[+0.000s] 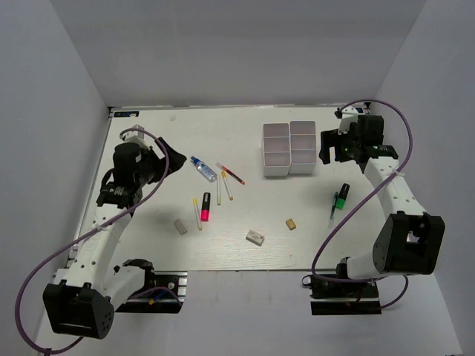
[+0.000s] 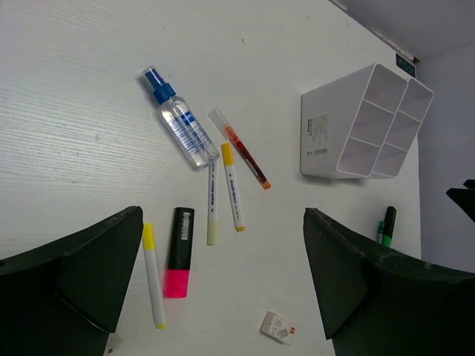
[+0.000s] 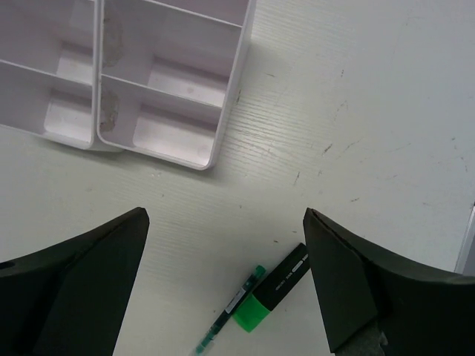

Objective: Sort the stationery into containers
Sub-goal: Pick up the stationery from the center of the board.

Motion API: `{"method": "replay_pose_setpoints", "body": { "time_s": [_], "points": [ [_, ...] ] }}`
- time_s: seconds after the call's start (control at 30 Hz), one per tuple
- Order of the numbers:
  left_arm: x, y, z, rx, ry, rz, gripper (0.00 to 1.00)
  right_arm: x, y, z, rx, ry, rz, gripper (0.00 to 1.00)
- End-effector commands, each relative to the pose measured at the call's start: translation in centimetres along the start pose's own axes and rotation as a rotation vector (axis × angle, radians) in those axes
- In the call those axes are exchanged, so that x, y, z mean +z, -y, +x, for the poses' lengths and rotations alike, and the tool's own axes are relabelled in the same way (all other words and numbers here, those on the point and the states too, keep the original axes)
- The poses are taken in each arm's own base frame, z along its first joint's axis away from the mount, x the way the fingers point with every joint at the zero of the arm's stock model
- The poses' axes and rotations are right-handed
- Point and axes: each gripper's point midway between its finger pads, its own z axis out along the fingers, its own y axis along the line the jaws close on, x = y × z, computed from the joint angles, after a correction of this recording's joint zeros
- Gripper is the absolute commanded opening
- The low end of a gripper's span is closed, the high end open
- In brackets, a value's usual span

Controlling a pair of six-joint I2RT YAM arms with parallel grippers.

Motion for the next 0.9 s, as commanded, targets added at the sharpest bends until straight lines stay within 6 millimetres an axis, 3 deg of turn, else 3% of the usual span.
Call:
{"method": "replay_pose_setpoints", "body": {
  "time_s": [0.0,0.2,0.33,0.4,0.43,0.47,0.5,0.53,0.57,0.63,0.67,0.7,0.87],
  "points": [
    [0.8,0.4,0.1,-0.022,-0.028,0.018,0.99,-1.2,-1.0,-2.2,-0.065,0.049,-0.066,0.90],
    [2.2,0.8,0.4,-0.032,-0.067,0.028,0.97,-1.6,-1.8,-2.2,-0.141,0.051,-0.125,0.90],
    [3.4,1.4,0.2,-0.028,-0.082,0.041,0.82,-1.8,-2.1,-1.8,-0.155,0.040,-0.143,0.90],
    [4.6,1.4,-0.1,-0.032,-0.098,0.029,0.57,-1.9,-3.0,-1.6,-0.189,0.040,-0.204,0.90],
    [5.0,1.0,0.3,-0.029,-0.128,0.008,0.42,-1.9,-3.5,-1.6,-0.193,0.043,-0.236,0.84],
    [5.5,0.4,0.2,-0.032,-0.134,-0.030,0.21,-2.2,-4.1,-1.5,-0.192,0.043,-0.266,0.66],
    [6.8,0.0,0.3,-0.031,-0.166,-0.053,0.16,-2.2,-4.2,-1.5,-0.187,0.041,-0.272,0.24],
    [7.3,-1.0,0.7,-0.037,-0.194,-0.110,0.16,-2.3,-4.5,-1.5,-0.183,0.043,-0.279,0.09],
    [7.9,-0.8,0.2,-0.039,-0.200,-0.115,0.24,-2.3,-4.4,-1.5,-0.178,0.049,-0.278,0.05],
    [9.9,-2.4,1.7,-0.053,-0.273,-0.178,0.56,-2.4,-4.8,-1.1,-0.179,0.051,-0.289,0.34],
    [10.3,-2.4,1.4,-0.065,-0.289,-0.202,0.72,-2.7,-5.1,-1.1,-0.182,0.058,-0.298,0.52],
    [10.8,-2.4,1.9,-0.076,-0.316,-0.216,0.75,-2.7,-5.2,-1.1,-0.179,0.059,-0.302,0.66],
    [14.4,-3.4,3.6,-0.078,-0.410,-0.323,0.72,-3.1,-5.6,-1.3,-0.163,0.082,-0.311,0.68]
  ]
}}
